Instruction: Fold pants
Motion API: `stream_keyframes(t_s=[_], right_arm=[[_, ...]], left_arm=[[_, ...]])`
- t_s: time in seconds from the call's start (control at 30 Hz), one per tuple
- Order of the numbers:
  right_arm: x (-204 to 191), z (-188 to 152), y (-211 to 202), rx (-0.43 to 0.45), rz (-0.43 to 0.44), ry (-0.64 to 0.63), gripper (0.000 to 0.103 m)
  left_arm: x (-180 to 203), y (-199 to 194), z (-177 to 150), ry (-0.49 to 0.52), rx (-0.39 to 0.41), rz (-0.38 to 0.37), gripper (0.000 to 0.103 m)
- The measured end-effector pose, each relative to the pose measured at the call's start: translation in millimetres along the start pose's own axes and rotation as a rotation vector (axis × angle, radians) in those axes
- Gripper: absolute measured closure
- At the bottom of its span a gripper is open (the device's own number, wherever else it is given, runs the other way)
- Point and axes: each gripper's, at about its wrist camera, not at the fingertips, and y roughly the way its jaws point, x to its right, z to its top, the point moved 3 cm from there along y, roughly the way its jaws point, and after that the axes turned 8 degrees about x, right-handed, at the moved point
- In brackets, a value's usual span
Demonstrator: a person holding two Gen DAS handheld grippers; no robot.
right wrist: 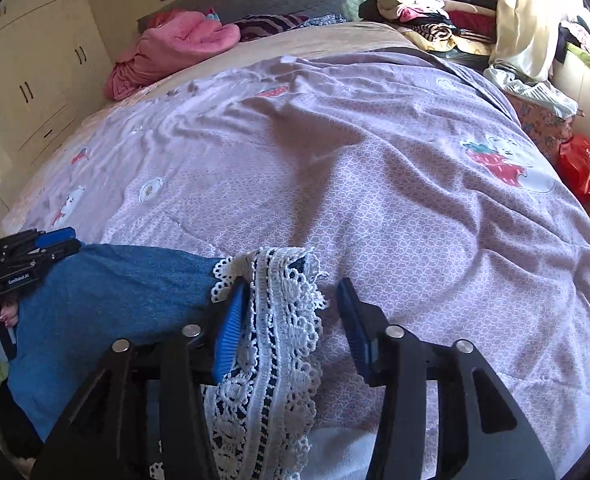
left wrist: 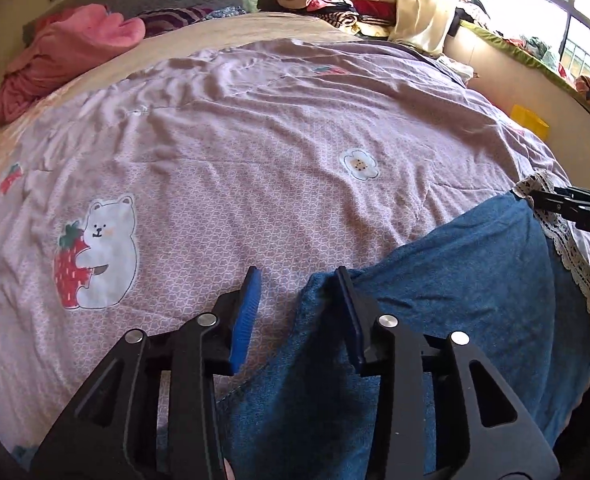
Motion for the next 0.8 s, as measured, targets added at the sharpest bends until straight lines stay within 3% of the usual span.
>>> stream_keyframes(t_s=[0.13, 0.2, 0.37, 0.57, 0.8], right_arm=[[4.4, -0.6, -41.8, 0.062, 0.034, 0.073, 0.046], [4.2, -7.0, -63.4, 0.086, 0.058, 0.103, 0.045], [-4.5, -36.1, -102.4, 0.087, 0.087, 0.132, 0.043], [-20.6, -72.3, -119.4, 0.038, 0.078, 0.139, 0.043], [-31.2, -94.6, -126.5, 0.025, 0.064, 0.169, 0.043]], left_arm=[[-4.1, -27.7, 0.2, -0.027, 0.043, -0.005, 0.067], [-4.1, -43.9, -2.3, -0.031, 0.063, -0.008, 0.059], [-6.5, -87.9, -17.3, -0.075, 0.109, -0.014, 0.048], [-0.8, -124.9, -43.3, -0.089, 0.124, -0.021, 0.039], [8.4, -147.9, -82.4, -0.064, 0.095, -0.021, 0.038]])
